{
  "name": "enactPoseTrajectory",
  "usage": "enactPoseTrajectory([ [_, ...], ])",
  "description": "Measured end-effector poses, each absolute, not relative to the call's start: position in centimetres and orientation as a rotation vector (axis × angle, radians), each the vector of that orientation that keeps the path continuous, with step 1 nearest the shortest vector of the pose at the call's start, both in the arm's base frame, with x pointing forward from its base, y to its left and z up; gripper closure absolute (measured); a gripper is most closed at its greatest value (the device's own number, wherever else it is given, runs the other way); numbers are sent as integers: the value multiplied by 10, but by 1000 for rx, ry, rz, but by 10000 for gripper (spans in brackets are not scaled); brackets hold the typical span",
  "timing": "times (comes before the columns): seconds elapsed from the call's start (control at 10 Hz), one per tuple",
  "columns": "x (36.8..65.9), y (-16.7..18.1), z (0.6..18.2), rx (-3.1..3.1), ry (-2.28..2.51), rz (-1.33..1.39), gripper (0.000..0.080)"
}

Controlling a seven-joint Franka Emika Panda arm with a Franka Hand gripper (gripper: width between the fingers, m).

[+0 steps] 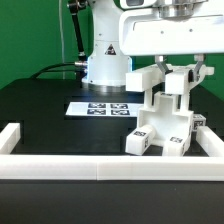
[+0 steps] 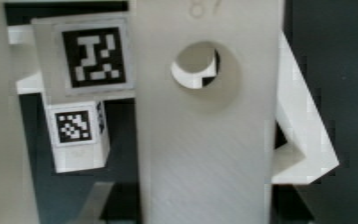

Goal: Assemble chair

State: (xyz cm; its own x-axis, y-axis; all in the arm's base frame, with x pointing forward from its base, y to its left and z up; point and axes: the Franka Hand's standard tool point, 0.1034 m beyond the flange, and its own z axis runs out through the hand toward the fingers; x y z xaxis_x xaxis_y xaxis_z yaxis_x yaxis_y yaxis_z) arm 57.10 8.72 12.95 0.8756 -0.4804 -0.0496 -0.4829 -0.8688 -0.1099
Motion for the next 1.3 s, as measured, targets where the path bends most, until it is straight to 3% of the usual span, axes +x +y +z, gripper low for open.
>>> enactPoseTrajectory([
  [1.3,570,85,128,-2925,769,37,509],
])
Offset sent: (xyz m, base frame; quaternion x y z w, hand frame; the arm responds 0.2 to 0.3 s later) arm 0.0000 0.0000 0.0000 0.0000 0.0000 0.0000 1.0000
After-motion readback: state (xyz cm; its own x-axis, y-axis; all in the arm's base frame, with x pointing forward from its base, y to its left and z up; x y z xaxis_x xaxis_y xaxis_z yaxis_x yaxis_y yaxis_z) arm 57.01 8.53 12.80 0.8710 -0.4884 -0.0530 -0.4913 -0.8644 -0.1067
